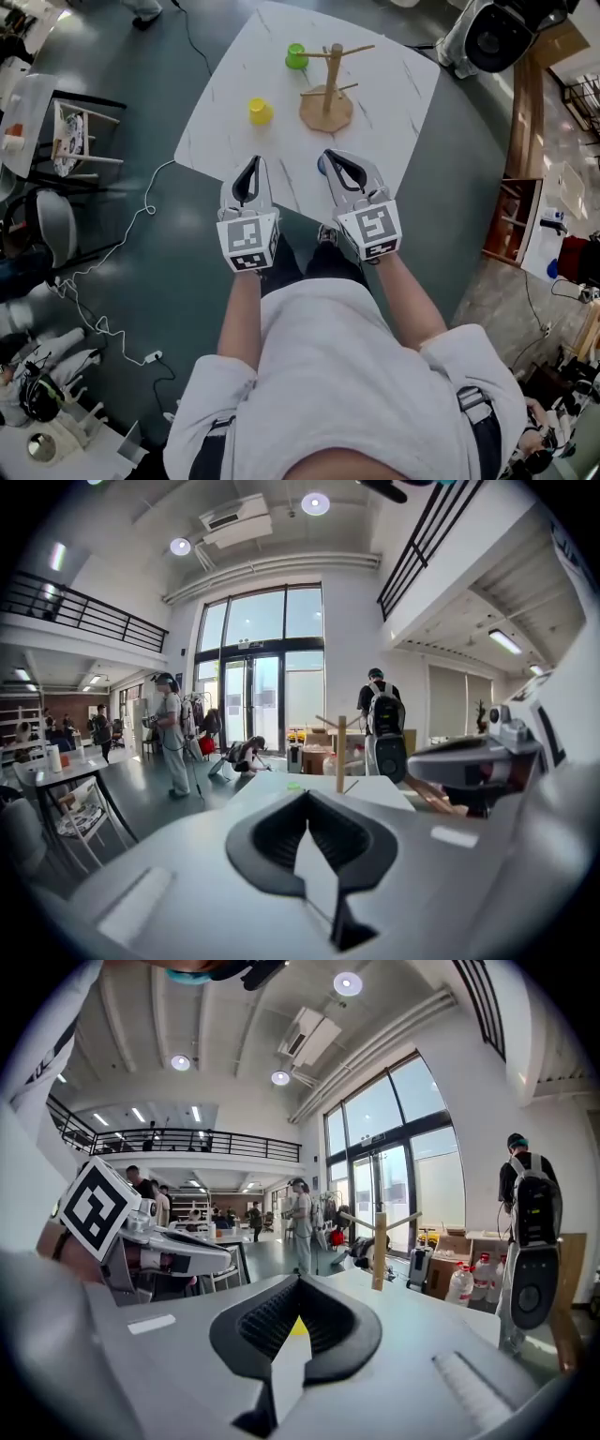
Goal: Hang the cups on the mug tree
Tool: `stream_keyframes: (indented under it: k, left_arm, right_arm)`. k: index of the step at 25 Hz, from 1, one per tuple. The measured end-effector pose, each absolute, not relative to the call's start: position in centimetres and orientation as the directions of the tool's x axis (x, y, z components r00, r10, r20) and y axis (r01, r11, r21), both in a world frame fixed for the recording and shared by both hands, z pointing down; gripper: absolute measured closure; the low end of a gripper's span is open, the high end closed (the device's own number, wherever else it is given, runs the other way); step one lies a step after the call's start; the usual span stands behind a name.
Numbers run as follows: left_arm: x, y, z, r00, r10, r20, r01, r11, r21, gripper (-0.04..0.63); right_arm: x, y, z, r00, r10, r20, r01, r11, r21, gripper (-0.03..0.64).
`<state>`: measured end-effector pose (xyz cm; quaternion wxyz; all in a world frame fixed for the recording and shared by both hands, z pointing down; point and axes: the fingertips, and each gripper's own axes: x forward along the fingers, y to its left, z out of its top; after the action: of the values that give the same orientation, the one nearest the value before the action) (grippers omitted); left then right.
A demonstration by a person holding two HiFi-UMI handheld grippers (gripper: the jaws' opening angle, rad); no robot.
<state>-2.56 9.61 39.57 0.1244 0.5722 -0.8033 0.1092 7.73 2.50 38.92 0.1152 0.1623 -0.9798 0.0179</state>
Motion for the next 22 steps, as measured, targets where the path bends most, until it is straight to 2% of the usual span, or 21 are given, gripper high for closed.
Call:
stream_keyframes:
  k: [12,17,22]
  left_arm:
    - [-9.9,4.2,44.7,-0.038,-0.909,0.414,-0.999,0.037,-0.011,0.592]
    - [-10.0,2.1,46.2,0.072,-0.895,0.44,-0.997,-0.082,-0.004,0.592]
    - [-7.4,0.5,48.4,0.175,-0.851,0.496,-0.983,-0.177,0.042,0.592]
  right_arm:
    - [3.2,1.0,44.8,-0.777,-0.515,0.362,-0.577,0.813,-0.082,0.617]
    - [5.0,0.0,46.9,-0.666,-0.62,0.415,-0.722,0.676,-0.148,0.617]
    - [7.7,0.3,49.3,-0.576,-0.647,0.499,-0.791,0.596,-0.14,0.617]
